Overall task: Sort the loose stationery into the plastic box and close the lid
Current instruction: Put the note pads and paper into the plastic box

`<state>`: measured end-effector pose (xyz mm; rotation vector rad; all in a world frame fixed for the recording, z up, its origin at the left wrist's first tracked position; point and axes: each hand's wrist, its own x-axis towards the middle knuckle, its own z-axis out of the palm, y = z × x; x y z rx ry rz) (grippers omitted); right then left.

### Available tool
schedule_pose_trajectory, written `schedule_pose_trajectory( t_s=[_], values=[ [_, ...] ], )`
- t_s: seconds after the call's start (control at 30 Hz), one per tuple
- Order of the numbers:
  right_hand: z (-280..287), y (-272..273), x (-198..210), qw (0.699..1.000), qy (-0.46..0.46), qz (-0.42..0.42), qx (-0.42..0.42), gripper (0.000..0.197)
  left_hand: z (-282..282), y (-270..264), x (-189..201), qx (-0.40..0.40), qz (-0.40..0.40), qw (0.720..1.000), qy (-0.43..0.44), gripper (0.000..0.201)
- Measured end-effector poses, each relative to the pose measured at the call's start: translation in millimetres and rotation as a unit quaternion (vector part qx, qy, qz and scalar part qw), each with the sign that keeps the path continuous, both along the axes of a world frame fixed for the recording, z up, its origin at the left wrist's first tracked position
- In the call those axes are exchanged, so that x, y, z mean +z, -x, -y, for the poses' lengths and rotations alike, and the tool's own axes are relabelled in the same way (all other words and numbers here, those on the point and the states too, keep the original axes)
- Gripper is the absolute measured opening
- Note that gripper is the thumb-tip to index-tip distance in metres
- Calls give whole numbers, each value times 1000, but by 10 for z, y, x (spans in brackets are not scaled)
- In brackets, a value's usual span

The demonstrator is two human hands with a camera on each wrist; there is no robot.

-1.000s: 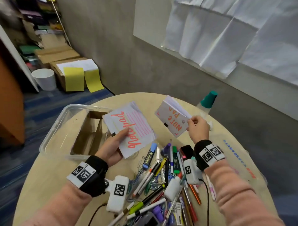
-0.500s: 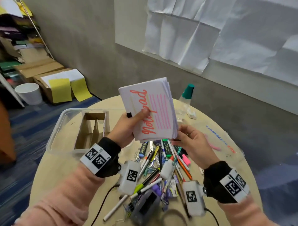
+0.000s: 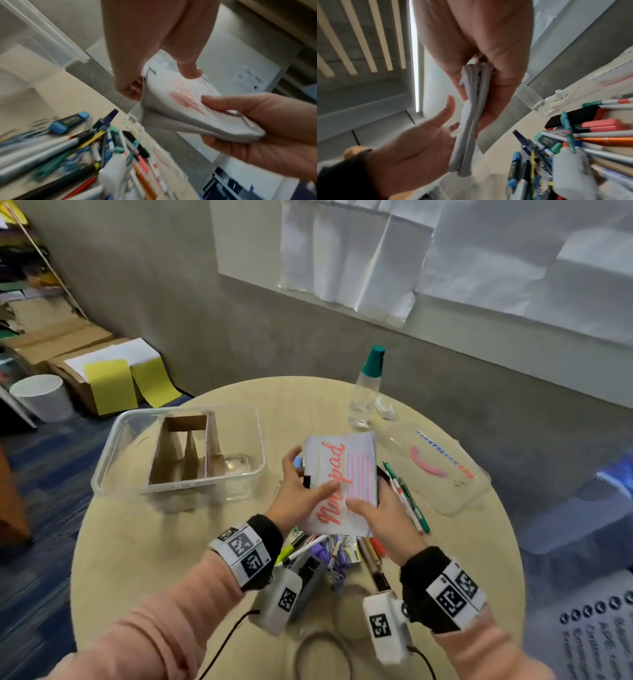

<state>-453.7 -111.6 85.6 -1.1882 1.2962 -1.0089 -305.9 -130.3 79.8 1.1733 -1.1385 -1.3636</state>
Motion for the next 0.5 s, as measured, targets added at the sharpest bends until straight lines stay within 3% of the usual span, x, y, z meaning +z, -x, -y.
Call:
schedule_pose_trajectory(
  t_s=[0.1, 0.17, 0.23, 0.3, 0.43, 0.5],
  values=[
    [-87, 105, -137, 994, 21, -96, -48, 33, -187, -58, -269, -9, 169, 984, -61, 54],
    [-126, 222, -201, 991, 21, -113, -71, 32, -350, -136, -497, -84, 304, 945, -88, 42],
    [-143, 342, -231, 989, 13, -113, -93, 30, -512, -164, -699, -166, 413, 888, -116, 48],
    [-145, 443, -244, 988, 2, -116, -105, 32, -622, -128, -816, -192, 491, 844, -103, 63],
    [-161, 546, -279, 988, -6, -111, -110, 27, -728, 25, -914, -169, 606, 774, -62, 80],
    [-180, 551, -291, 989, -10, -105, -107, 26, -732, 88, -922, -154, 625, 762, -69, 79]
  ],
)
